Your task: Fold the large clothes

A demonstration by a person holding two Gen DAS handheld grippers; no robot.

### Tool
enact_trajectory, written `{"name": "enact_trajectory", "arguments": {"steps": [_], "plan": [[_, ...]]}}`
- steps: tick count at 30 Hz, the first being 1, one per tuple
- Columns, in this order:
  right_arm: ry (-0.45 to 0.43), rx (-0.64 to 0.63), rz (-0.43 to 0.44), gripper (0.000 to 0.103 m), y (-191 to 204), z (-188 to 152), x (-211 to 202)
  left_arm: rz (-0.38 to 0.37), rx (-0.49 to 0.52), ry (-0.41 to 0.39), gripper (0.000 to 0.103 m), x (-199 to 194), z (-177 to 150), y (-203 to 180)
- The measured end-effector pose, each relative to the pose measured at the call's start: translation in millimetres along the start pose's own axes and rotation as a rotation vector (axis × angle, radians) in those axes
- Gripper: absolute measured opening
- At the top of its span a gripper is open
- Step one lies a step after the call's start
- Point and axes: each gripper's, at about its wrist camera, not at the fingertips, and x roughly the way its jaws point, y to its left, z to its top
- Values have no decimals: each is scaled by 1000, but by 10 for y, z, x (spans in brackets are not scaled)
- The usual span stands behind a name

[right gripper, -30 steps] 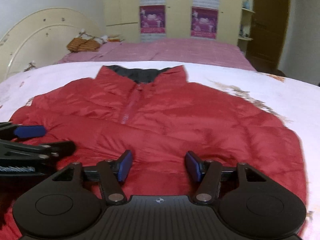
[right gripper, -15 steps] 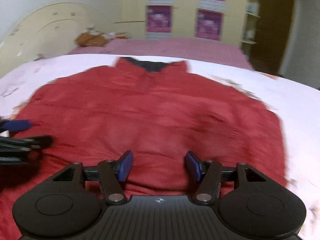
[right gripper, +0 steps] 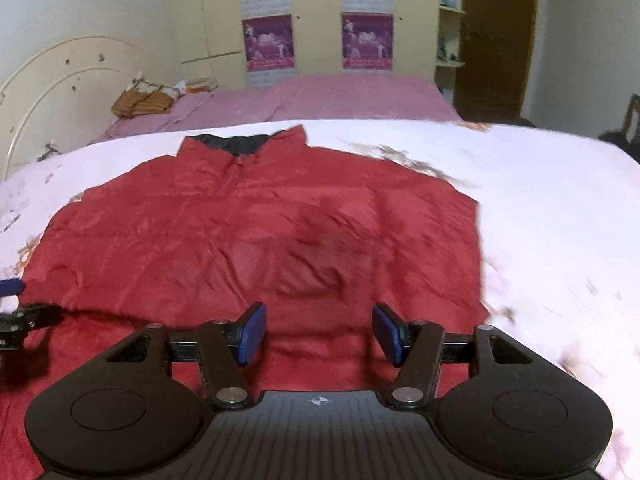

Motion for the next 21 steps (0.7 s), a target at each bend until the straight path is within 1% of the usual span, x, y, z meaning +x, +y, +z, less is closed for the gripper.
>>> {"name": "enact_trajectory", "arguments": {"steps": [2, 4, 5, 7, 9, 10, 11, 12, 13, 14, 15, 16, 17, 18, 19, 20, 21], "plan": [[2, 14, 1, 59, -25, -48, -94, 11, -3, 7, 98, -79, -81, 5], [-8, 28, 15, 72, -19, -105, -190, 27, -13, 4, 96, -188, -172, 4], [-24, 20, 17, 81, -10, -144, -250, 38, -11, 6, 96, -237, -211, -3], [-35, -17, 17, 81, 19, -221, -357, 59, -6, 4, 96, -349, -285, -18], [-42, -40, 12, 81, 11, -305, -466, 80, -9, 4, 90, -480, -362, -18], [-53, -43, 5, 81, -18, -346, -528, 85, -15, -4, 74, -561, -409, -5], [-64, -40, 2, 81, -66, -403, -603, 80, -24, -4, 50, -626, -452, 22], [-77, -28, 8, 80, -139, -466, -702, 70, -41, -2, 42, -699, -506, 54], [-86, -14, 13, 77, -205, -525, -790, 62, -64, -1, 34, -769, -563, 93], [-84, 5, 28, 49, -295, -596, -893, 61, -90, -3, 32, -849, -625, 131], [-73, 25, 39, 18, -373, -666, -978, 64, -117, -9, 31, -946, -701, 169], [-67, 46, 49, 8, -459, -737, -1058, 67, -139, -9, 30, -1031, -771, 198], [-64, 64, 54, 4, -538, -813, -1149, 68, -159, -5, 30, -1115, -848, 225], [-63, 78, 53, 4, -626, -910, -1257, 68, -180, -1, 29, -1203, -930, 251], [-61, 88, 51, 4, -695, -986, -1353, 57, -197, -3, 31, -1295, -1021, 271], [-59, 102, 41, 4, -772, -1085, -1456, 44, -213, -3, 53, -1380, -1111, 292], [-47, 117, 39, 12, -839, -1176, -1530, 46, -230, 4, 74, -1469, -1208, 299]]}}
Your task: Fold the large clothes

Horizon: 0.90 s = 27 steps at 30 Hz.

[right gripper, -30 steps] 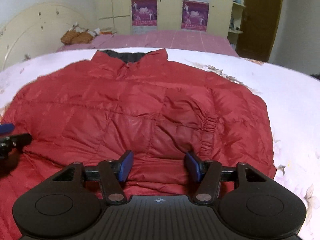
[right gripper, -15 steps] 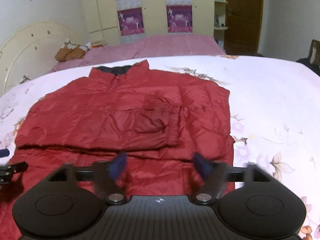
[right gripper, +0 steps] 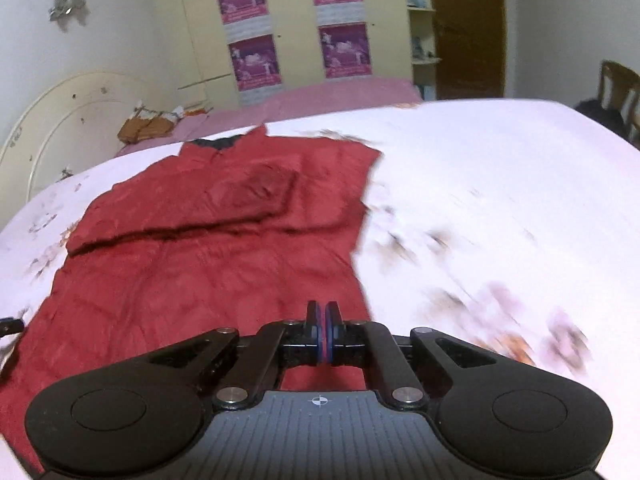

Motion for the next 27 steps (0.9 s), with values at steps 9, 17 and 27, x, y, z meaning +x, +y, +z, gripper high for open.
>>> {"name": "enact_trajectory", "arguments": {"steps": [9, 17, 27], "plan": [[69, 136, 58, 84, -438, -668, -519, -135, -153, 39, 99, -308, -540, 155], [95, 435, 246, 62, -883, -854, -425, -340, -344, 44, 85, -92, -535, 389], [185, 457, 443, 7, -916, -831, -103, -335, -252, 117, 7, -13, -413, 143]]}}
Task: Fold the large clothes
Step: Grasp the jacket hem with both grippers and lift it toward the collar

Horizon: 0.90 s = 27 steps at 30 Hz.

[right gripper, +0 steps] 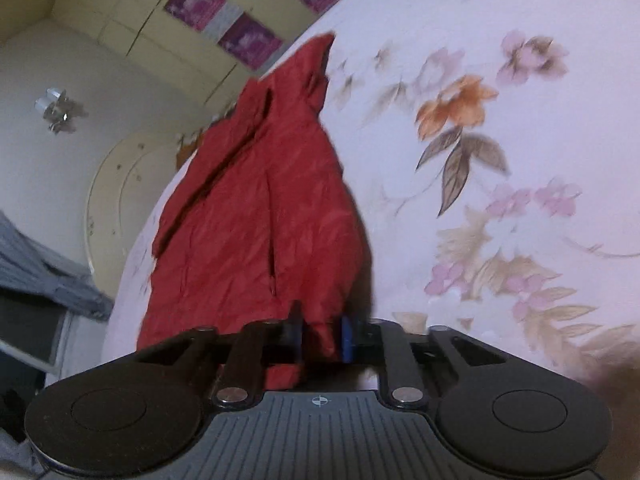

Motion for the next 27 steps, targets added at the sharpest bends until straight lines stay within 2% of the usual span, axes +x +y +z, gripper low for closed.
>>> {"name": "enact_trajectory", "arguments": {"steps": [3, 6, 11, 18, 22, 27], "plan": [[-67, 23, 87, 6, 29, -9, -182, -18, -64, -54, 6, -86, -48, 56], [-53, 3, 47, 6, 75, 24, -200, -23, -109, -75, 5, -114, -89, 62], [-127, -90, 102, 6, 454, 209, -385, -108, -140, -234, 5, -441, 112, -130], [-241, -159, 146, 6, 885, 779, -487, -179, -155, -378, 5, -528, 761, -334], [-278, -171, 152, 6, 1151, 1276, -327, -202, -136, -410, 5, -333, 1236, -447], [-282, -165, 130, 6, 1385, 1990, 81, -183, -108, -401, 5, 108, 1933, -528]]}}
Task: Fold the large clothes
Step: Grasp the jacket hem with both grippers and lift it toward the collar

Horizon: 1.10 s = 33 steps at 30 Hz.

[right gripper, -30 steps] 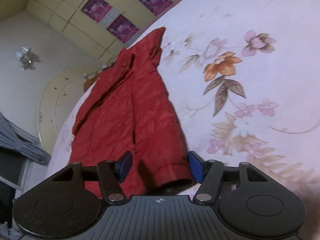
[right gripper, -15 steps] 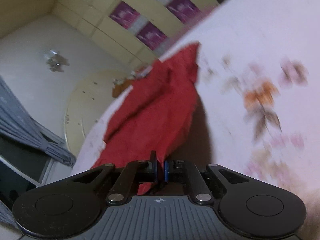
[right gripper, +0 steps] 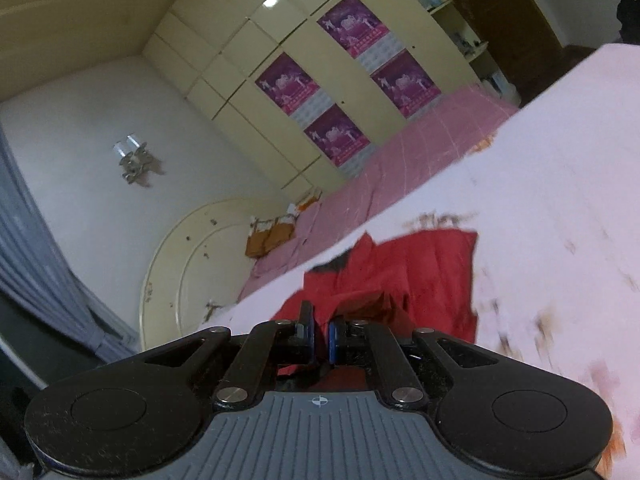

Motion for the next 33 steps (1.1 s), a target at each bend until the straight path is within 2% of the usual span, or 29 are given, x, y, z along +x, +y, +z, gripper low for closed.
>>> {"name": "enact_trajectory", "arguments": {"steps": [5, 11, 13, 15, 16, 17, 18, 19, 20, 21, 23, 26, 28, 30, 31, 32, 33], "plan": [[23, 83, -27, 6, -231, 476, 856, 34, -6, 64, 5, 827, 369, 181], [70, 144, -96, 6, -679, 751, 1716, 74, -42, 148, 5, 1626, 524, 637], [106, 153, -113, 6, -842, 777, 1974, 57, -39, 169, 8, 1852, 534, 780], [126, 134, -123, 7, -966, 770, 2196, 37, -63, 154, 24, 1985, 556, 925], [124, 115, -145, 7, -1007, 779, 2280, 40, -102, 142, 56, 2029, 579, 1026], [116, 113, -179, 35, -1034, 788, 2327, 64, -135, 113, 98, 2037, 595, 1110], [77, 99, -220, 79, -1064, 796, 2339, 100, -138, 56, 101, 1995, 609, 1157], [27, 57, -239, 85, -1063, 792, 2334, 102, -125, 26, 101, 1967, 623, 1189], [17, 18, -243, 85, -1066, 801, 2347, 86, -118, 45, 98, 1984, 643, 1241], [40, 11, -250, 83, -1096, 817, 2393, 92, -107, 72, 96, 2010, 652, 1266], [77, -25, -260, 73, -1135, 803, 2490, 99, -36, 142, 94, 2104, 625, 1279], [154, -103, -316, 73, -1167, 721, 2707, 103, 25, 283, 90, 2339, 535, 1292], [198, -140, -349, 73, -1205, 652, 2883, 123, 58, 346, 84, 2484, 481, 1299], [253, -154, -381, 73, -1241, 589, 3084, 152, 94, 395, 74, 2619, 437, 1281], [270, -167, -388, 71, -1262, 570, 3155, 166, 118, 401, 59, 2648, 440, 1252], [285, -189, -401, 43, -1259, 548, 3203, 170, 141, 405, 28, 2668, 436, 1222], [297, -219, -417, 19, -1248, 526, 3237, 160, 152, 403, 21, 2666, 443, 1194]]}}
